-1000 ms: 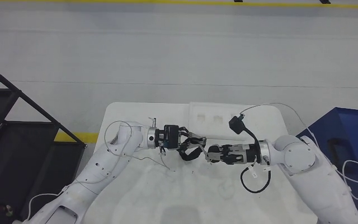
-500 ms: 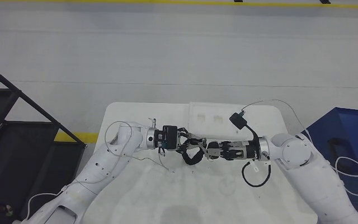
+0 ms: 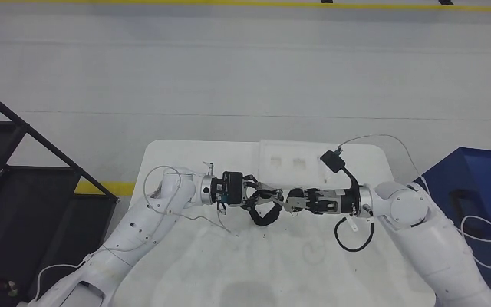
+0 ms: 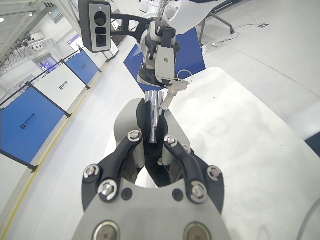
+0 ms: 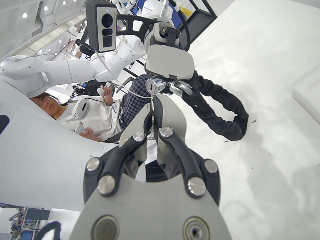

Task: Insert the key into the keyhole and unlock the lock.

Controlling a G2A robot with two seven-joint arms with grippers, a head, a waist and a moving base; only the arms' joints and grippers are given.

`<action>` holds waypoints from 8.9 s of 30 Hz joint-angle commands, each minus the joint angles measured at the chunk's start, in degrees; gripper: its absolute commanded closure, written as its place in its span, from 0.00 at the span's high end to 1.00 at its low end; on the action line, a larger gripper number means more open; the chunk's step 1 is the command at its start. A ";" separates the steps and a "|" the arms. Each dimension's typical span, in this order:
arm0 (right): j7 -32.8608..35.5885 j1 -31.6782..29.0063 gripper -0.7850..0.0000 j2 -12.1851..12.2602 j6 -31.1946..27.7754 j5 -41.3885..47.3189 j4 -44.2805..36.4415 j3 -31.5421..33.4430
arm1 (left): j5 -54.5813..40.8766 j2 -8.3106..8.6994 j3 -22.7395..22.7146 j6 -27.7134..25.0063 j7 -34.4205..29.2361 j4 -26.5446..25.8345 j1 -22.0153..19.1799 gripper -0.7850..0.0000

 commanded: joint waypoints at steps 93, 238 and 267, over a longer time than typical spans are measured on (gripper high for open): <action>14.97 14.71 0.00 2.15 40.37 -26.57 -21.47 -4.98 | 5.42 1.70 5.97 3.21 4.24 2.21 -3.61 0.00; -5.50 19.84 0.00 6.00 -8.09 -74.08 -29.83 -15.08 | -45.01 -2.64 9.51 -8.92 -25.90 11.57 -5.69 0.00; -5.32 19.56 0.00 6.19 -2.83 -53.47 -23.40 -11.07 | -43.82 -2.42 11.65 -8.92 -24.45 11.74 -7.08 0.00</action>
